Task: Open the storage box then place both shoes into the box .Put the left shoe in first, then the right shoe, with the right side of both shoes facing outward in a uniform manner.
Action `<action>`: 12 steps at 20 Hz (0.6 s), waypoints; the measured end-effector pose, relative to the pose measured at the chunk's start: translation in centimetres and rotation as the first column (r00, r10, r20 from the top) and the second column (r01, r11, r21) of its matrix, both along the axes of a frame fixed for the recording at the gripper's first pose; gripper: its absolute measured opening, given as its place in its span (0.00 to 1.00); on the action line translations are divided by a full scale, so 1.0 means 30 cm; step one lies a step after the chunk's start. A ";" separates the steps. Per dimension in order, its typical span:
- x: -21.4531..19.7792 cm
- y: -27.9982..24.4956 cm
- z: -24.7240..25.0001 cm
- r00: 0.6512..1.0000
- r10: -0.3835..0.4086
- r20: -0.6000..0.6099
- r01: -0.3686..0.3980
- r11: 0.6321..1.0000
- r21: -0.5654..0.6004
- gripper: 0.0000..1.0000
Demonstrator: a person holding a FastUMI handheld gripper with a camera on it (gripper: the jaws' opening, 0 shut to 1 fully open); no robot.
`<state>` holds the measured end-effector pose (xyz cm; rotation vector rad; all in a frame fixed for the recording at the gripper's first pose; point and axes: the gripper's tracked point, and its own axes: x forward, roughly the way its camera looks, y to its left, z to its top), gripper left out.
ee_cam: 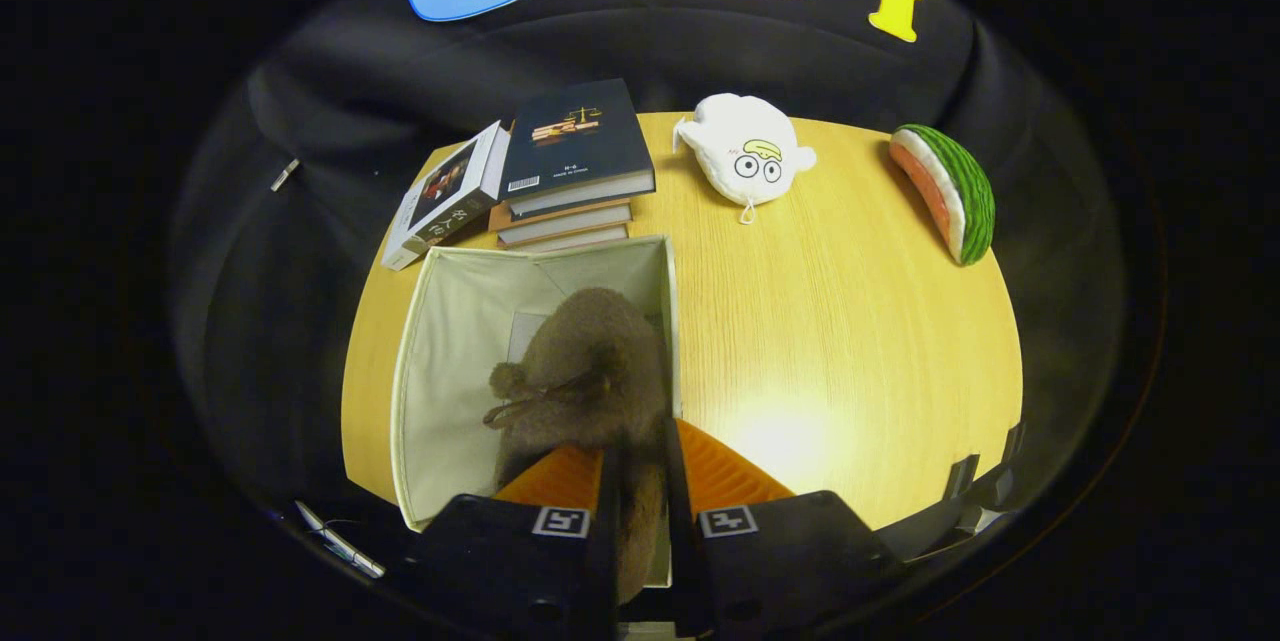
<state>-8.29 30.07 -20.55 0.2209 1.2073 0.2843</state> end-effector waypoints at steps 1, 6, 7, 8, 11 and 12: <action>0.008 -0.001 0.011 1.000 -0.007 0.008 0.006 1.000 0.013 0.37; 0.007 -0.024 0.025 1.000 0.001 0.026 -0.002 1.000 0.024 0.81; 0.003 -0.025 0.030 1.000 0.003 0.029 -0.004 1.000 0.031 0.84; 0.005 -0.030 0.034 0.999 0.005 0.039 -0.006 0.999 0.034 0.86; 0.021 -0.033 0.078 0.995 -0.004 0.099 -0.004 0.997 0.081 0.92; 0.034 -0.037 0.100 0.991 -0.007 0.132 -0.006 0.995 0.103 0.92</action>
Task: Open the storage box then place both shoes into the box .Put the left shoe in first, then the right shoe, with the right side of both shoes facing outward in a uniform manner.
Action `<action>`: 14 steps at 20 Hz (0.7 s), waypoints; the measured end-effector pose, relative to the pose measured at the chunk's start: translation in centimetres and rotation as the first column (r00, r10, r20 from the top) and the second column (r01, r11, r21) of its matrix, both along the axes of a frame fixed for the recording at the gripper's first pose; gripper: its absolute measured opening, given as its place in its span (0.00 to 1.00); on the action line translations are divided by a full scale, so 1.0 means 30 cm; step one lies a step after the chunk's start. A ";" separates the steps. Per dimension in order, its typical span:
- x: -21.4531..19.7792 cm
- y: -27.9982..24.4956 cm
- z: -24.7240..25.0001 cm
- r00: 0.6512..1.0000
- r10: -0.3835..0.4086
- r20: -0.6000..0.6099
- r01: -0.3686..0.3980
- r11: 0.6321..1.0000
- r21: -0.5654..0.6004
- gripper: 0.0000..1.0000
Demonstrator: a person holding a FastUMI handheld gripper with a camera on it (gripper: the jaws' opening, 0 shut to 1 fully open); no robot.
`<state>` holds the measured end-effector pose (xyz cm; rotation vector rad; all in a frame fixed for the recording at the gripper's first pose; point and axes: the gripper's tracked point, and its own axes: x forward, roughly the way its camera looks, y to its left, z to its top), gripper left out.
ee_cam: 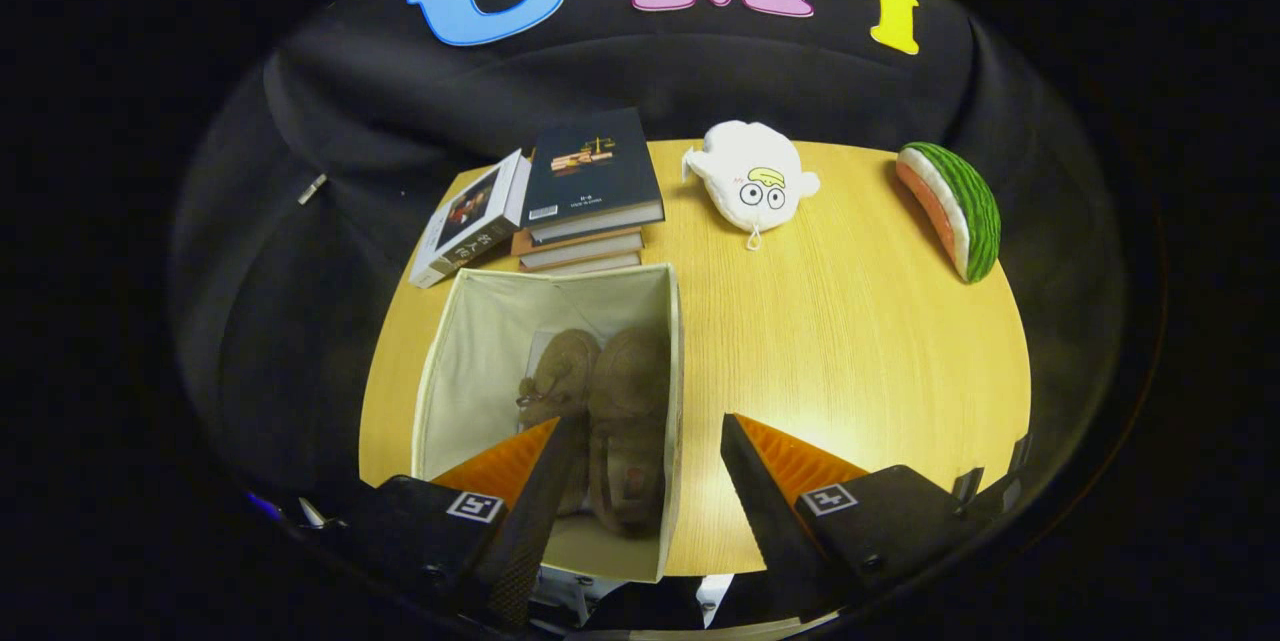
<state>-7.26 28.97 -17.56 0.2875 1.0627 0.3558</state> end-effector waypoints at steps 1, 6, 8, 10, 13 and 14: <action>0.017 -0.008 0.028 0.999 -0.002 0.039 0.001 1.000 0.019 0.92; 0.144 -0.172 0.182 0.954 -0.075 0.289 0.070 0.997 0.027 0.91; 0.191 -0.263 0.257 0.913 -0.110 0.393 0.109 0.994 0.025 0.91; 0.222 -0.363 0.341 0.864 -0.142 0.484 0.150 0.988 0.022 0.91; 0.251 -0.500 0.446 0.785 -0.152 0.600 0.184 0.983 0.009 0.91; 0.256 -0.541 0.479 0.756 -0.149 0.637 0.189 0.982 0.006 0.91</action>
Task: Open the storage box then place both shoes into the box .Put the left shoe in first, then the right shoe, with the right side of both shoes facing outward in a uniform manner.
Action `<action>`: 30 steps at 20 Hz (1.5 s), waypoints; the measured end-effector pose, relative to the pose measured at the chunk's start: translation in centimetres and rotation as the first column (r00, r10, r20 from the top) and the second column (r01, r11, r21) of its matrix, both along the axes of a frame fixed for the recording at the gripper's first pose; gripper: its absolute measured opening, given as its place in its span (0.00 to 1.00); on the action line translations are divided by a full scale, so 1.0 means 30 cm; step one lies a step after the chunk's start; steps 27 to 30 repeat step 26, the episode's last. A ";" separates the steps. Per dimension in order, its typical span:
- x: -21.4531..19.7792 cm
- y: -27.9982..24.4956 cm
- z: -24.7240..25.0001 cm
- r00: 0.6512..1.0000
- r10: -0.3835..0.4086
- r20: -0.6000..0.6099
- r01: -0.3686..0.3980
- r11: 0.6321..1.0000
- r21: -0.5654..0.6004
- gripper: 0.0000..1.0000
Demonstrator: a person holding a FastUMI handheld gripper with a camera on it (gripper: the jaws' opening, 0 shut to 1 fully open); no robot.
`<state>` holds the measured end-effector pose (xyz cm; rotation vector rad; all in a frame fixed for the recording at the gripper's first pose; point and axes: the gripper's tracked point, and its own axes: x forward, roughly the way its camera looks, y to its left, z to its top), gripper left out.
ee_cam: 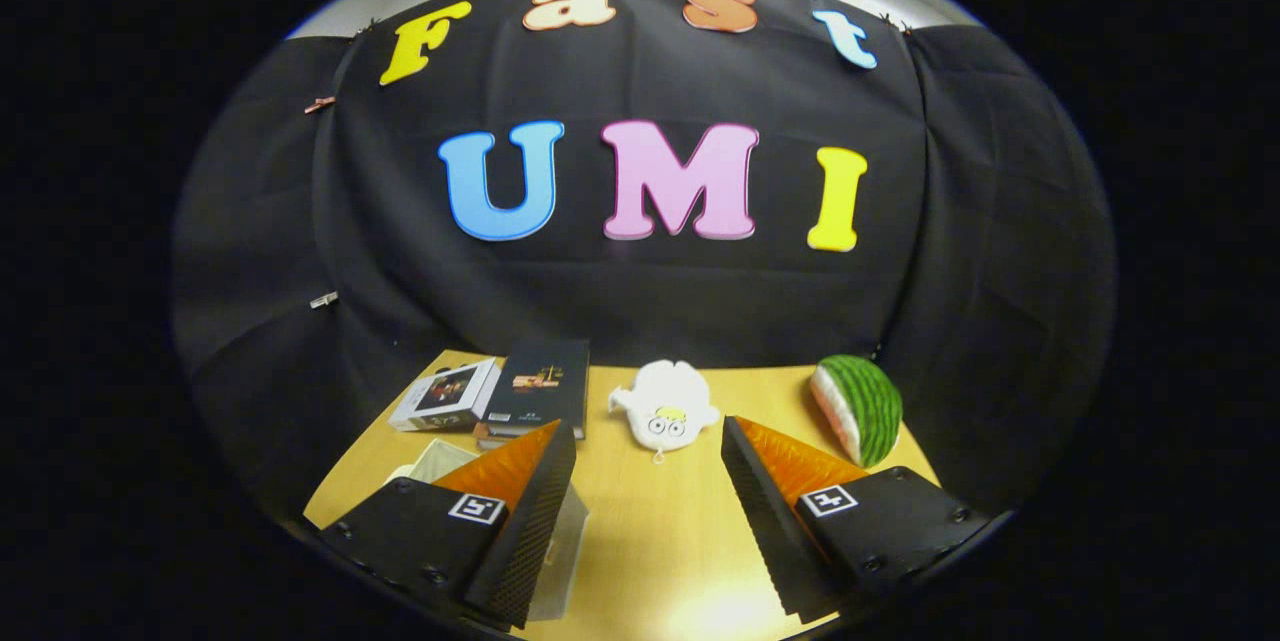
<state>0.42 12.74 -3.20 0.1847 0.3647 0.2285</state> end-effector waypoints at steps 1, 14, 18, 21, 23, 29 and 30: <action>-0.001 -0.042 0.030 0.999 -0.004 0.039 0.005 1.000 -0.011 0.91; -0.109 -0.480 0.211 0.961 -0.060 0.271 0.078 0.995 -0.055 0.97; -0.127 -0.605 0.199 0.960 -0.094 0.262 0.105 0.994 -0.026 0.97; -0.118 -0.681 0.184 0.958 -0.125 0.259 0.130 0.992 -0.001 0.97; -0.111 -0.718 0.177 0.955 -0.139 0.261 0.142 0.990 0.005 0.97; -0.111 -0.748 0.171 0.954 -0.140 0.265 0.142 0.990 0.010 0.97; -0.111 -0.748 0.171 0.954 -0.140 0.265 0.142 0.990 0.010 0.97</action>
